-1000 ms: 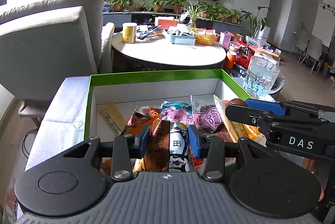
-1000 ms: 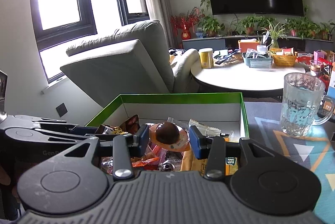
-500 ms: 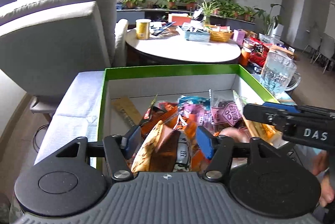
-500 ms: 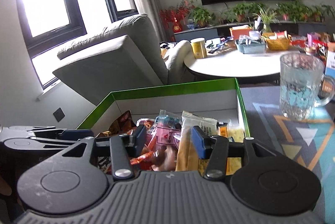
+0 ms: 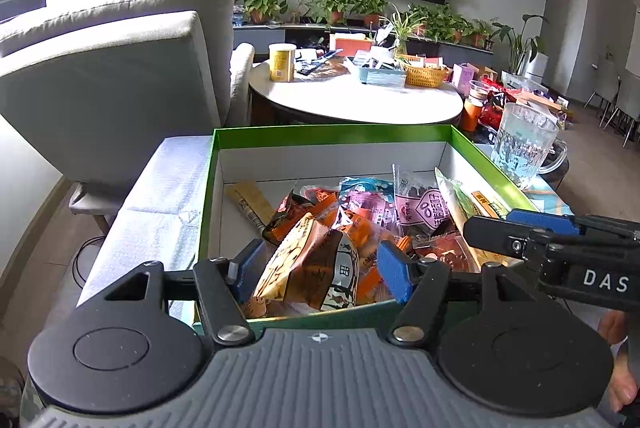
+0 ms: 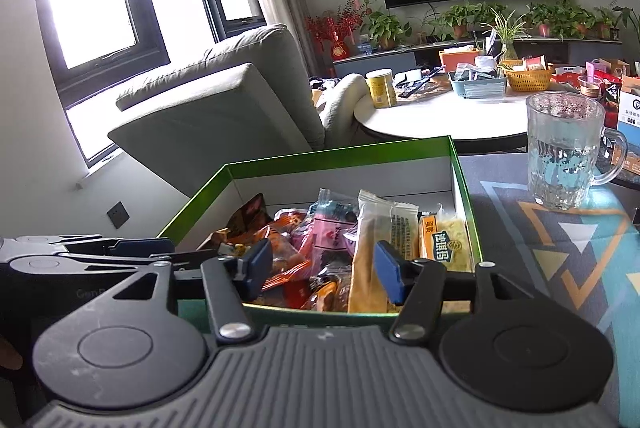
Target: Organize snacks
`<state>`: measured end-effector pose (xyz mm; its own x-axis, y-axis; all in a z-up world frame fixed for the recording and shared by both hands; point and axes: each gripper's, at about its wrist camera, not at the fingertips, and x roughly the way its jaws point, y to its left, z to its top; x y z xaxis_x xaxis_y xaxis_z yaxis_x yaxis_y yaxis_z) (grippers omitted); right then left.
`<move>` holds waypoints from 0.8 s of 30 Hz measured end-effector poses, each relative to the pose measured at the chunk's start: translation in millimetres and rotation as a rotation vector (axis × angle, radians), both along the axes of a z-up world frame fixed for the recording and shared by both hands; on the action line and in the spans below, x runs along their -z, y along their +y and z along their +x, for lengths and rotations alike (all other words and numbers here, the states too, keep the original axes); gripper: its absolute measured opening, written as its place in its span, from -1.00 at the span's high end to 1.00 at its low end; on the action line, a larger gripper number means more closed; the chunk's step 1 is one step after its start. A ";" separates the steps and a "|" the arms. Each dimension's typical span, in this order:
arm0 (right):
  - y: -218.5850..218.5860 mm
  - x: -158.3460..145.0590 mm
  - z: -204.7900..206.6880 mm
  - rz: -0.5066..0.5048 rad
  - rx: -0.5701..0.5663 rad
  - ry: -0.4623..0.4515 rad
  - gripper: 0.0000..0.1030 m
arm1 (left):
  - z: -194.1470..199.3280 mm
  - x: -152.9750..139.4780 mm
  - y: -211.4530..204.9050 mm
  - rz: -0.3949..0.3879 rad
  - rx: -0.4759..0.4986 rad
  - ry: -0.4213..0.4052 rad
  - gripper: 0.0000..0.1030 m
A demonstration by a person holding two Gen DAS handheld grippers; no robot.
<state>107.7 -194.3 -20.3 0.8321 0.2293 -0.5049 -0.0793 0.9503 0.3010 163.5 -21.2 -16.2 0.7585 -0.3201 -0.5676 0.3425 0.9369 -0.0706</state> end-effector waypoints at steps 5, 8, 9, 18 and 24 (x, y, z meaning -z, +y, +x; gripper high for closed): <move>2.2 -5.4 -11.7 0.002 0.014 -0.013 0.14 | -15.7 -5.1 4.3 -0.016 -0.031 -0.033 -0.18; 4.0 -7.0 -17.7 -0.002 0.021 -0.008 0.14 | -26.3 -6.9 5.7 -0.014 -0.033 -0.044 -0.19; 5.0 -7.0 -19.0 -0.002 0.024 -0.007 0.14 | -29.0 -7.3 6.1 -0.014 -0.033 -0.045 -0.19; 16.0 -12.9 -39.8 -0.014 0.016 -0.023 0.14 | -53.0 -10.0 11.1 -0.017 -0.040 -0.061 -0.20; 21.5 -18.8 -52.7 -0.015 0.012 -0.036 0.14 | -68.6 -15.4 13.7 -0.025 -0.046 -0.082 -0.22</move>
